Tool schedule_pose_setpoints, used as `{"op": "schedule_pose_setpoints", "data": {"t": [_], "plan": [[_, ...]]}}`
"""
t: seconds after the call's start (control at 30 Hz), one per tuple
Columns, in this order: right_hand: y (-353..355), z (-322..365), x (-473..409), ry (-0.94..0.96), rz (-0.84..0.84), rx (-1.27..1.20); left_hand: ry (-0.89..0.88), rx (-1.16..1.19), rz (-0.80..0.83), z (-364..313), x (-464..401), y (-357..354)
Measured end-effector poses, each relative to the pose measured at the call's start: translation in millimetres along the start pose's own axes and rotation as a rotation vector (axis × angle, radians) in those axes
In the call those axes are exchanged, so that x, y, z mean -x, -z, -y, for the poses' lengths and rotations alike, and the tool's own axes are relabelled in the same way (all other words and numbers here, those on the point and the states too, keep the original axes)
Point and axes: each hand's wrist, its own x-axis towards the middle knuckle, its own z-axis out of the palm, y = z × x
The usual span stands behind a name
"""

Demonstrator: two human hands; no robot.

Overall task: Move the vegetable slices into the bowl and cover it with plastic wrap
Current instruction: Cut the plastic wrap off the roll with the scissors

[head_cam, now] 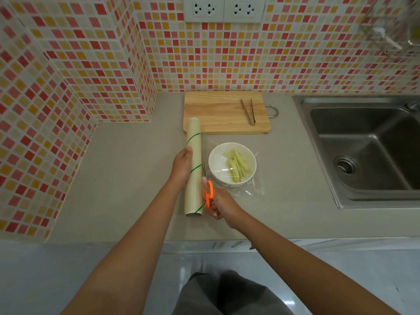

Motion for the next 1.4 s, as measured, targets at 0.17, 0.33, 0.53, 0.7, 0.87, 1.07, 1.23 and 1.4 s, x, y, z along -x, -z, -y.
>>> {"op": "schedule_pose_setpoints", "data": {"t": [0.17,0.33,0.53,0.7,0.87,1.07,1.23,1.4], "plan": [[3,4,-7,0.065,0.008,-0.016,0.005,0.009,-0.011,-2,-3,2],[3,13,-16,0.04,-0.008,-0.008,0.031,0.01,0.004,-3,-3,3],[5,22,-25,0.043,-0.045,0.015,0.031,0.014,0.002,-7,-4,2],[7,35,-34,0.03,-0.072,0.038,0.058,0.026,0.013,-7,-4,3],[9,46,-43,0.005,-0.082,0.029,0.056,0.039,0.024,-10,-4,2],[10,56,-52,0.01,-0.101,0.019,0.037,0.026,0.025,-9,-3,4],[9,65,-58,-0.002,-0.106,0.028,0.032,0.046,0.022,-9,-3,7],[11,81,-62,-0.001,-0.13,0.085,0.022,0.06,0.02,-13,-2,9]]}}
